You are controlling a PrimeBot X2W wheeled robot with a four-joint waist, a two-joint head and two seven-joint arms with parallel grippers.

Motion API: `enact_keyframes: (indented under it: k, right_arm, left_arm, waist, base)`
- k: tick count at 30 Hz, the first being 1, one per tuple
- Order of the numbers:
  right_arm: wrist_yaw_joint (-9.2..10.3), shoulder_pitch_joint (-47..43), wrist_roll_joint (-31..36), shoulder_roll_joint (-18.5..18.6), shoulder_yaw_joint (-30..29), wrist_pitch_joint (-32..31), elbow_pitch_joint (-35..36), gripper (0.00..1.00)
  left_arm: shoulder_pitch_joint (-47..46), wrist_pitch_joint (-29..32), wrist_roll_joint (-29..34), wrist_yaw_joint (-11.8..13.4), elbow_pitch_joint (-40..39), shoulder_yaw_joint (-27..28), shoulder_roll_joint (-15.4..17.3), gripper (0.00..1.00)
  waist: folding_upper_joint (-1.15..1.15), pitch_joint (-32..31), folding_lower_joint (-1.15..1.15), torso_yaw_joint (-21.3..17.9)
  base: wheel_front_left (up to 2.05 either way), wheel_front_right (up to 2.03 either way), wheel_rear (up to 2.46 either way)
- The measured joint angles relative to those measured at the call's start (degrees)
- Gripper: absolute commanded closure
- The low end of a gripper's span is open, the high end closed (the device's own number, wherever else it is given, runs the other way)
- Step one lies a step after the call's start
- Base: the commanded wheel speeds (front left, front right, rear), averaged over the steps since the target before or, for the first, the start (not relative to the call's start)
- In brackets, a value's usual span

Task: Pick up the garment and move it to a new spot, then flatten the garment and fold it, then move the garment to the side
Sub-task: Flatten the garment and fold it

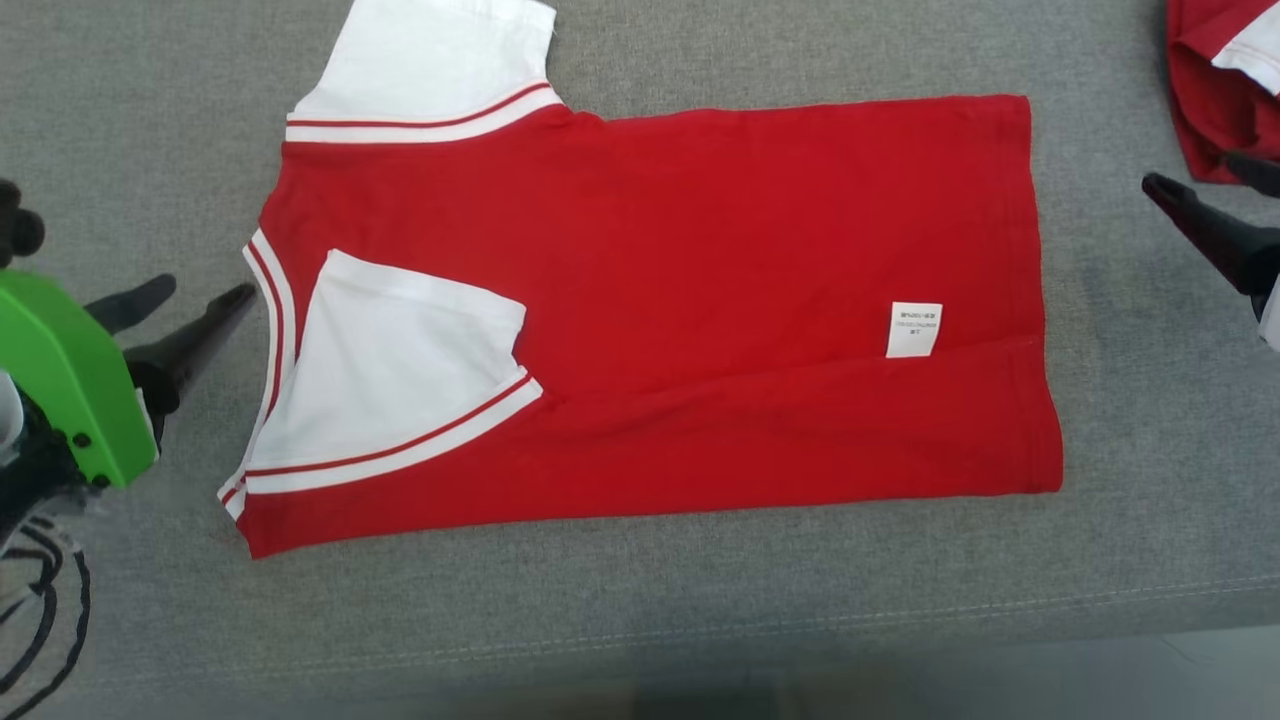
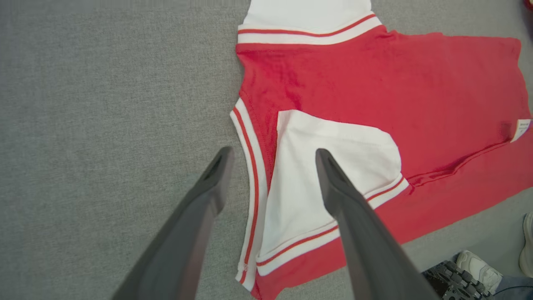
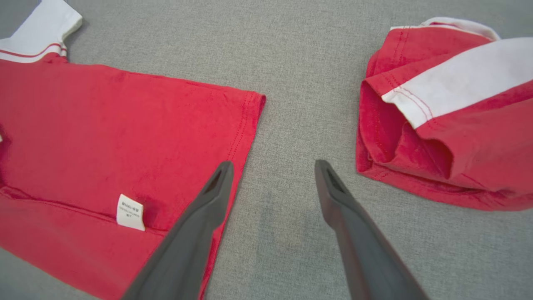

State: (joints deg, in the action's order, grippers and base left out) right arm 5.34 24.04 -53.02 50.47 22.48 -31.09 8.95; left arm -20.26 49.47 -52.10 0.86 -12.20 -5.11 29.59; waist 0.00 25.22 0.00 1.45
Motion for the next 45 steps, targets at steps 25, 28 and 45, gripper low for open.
enact_keyframes:
  k: [25,28,45]
  right_arm:
    - [-1.83,25.1,4.9,-13.5,9.3,-7.6,-10.7,0.0]
    - [-2.45,27.3,5.6,-14.9,9.9,-7.6,-12.0,0.0]
    - [-7.39,35.0,6.8,-22.3,12.9,-5.0,-16.7,0.0]
  left_arm:
    - [-32.5,7.5,4.5,-1.5,8.2,-9.2,-1.8,0.0]
    - [-34.8,7.6,5.3,-2.1,10.0,-9.5,-1.9,0.0]
    - [-44.8,5.3,10.4,-4.6,19.4,-8.4,0.5,0.0]
  waist:
    - [0.0,14.7,0.0,-2.1]
    - [0.0,15.7,0.0,-3.3]
    - [0.0,20.6,0.0,-10.7]
  base:
    - [0.0,0.0,0.0]
    - [0.0,0.0,0.0]
    - [0.0,0.0,0.0]
